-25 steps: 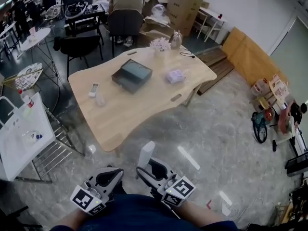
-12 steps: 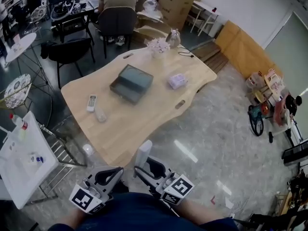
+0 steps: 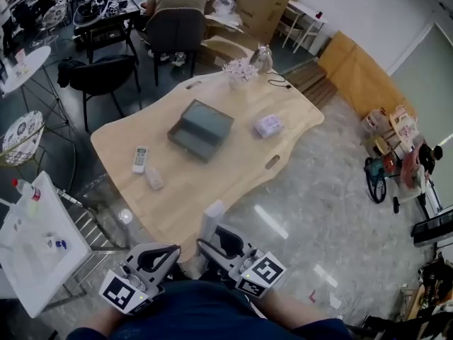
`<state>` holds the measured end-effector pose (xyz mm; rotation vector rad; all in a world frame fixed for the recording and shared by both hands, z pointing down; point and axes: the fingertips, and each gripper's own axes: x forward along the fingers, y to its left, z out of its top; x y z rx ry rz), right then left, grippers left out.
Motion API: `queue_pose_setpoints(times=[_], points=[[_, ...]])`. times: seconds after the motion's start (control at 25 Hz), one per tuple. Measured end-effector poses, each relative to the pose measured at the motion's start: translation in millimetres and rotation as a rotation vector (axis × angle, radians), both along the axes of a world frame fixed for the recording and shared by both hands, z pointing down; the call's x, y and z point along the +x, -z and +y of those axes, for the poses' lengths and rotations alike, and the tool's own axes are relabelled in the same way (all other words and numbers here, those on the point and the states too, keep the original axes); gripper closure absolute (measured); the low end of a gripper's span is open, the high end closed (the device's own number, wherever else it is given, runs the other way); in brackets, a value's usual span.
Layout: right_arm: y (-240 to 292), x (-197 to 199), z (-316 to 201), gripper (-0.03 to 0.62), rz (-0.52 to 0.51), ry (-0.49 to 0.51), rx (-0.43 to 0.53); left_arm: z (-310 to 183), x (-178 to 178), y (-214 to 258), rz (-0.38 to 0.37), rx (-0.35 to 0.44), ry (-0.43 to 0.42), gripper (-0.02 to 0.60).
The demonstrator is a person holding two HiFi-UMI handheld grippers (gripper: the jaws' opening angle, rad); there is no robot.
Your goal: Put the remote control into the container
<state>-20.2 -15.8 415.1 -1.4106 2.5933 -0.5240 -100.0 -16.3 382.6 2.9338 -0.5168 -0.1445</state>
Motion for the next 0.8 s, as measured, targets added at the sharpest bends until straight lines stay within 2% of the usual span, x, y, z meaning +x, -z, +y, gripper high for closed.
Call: queue_pose_setpoints(times=[0.36, 0.52, 0.64, 0.8], points=[[-10.4, 32.9, -45.2, 0.372, -0.020, 0.055, -0.026, -23.8, 27.0, -4.2, -0.051, -0.035, 0.063, 0.572], [-16.2, 55.9, -78.1, 0.372, -0.021, 0.088, -0.035, -41.3, 42.1, 2.1, -0.033, -0.009, 0.122, 0.572], [-24.0, 74.1, -104.7, 0.372, -0.015, 0.106, -0.041, -52.5, 54.3, -6.1, -0.075, -0.032, 0.155, 0.572], [-34.7, 95.0, -140.8, 0.373, 0.001, 0.129, -0.053, -67.6, 71.6, -4.3, -0.075, -0.026, 0.195, 0.572]])
